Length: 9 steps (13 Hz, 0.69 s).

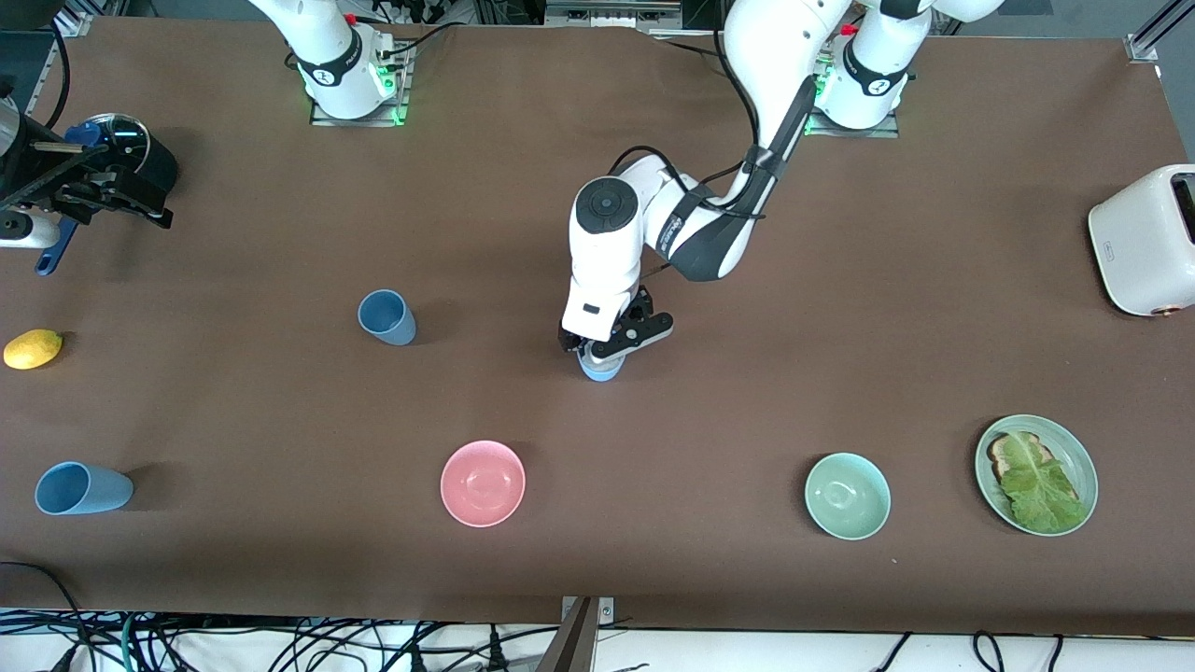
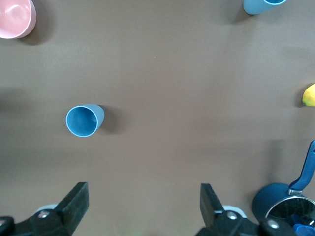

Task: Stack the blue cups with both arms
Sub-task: 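Lower the cup onto the table and open the left gripper, then withdraw the left gripper while the right gripper reaches the blue cup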

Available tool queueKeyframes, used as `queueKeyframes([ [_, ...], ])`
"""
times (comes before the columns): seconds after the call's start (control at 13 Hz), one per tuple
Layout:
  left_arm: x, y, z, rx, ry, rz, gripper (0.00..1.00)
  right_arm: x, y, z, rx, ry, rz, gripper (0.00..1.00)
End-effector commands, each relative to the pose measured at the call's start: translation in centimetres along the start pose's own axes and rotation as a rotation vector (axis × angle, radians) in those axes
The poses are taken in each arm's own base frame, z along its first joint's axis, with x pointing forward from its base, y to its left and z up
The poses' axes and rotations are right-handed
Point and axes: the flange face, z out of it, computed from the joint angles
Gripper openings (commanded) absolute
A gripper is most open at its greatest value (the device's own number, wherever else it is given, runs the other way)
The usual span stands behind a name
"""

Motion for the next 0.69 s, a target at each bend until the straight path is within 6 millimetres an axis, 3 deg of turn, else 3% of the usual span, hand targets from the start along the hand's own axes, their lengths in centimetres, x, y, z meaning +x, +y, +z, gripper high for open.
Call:
queueKeyframes([
  [0.0,0.9,-1.4,-3.4,0.007,-0.048,0.017,1.0,0.1,0.0,-0.4,0.005,-0.005,-0.001,1.0],
  [0.23,4.2,-4.3,-9.3,0.042,-0.151,0.08,1.0,0.1,0.0,-0.4,0.005,-0.005,0.001,1.0],
  [0.38,8.2,-7.8,-13.2,0.065,-0.189,0.124,1.0,0.1,0.0,-0.4,0.005,-0.005,-0.001,1.0],
  [0.62,13.0,-12.2,-16.9,0.056,-0.215,0.243,1.0,0.0,-0.2,-0.5,0.005,-0.006,0.005,1.0],
])
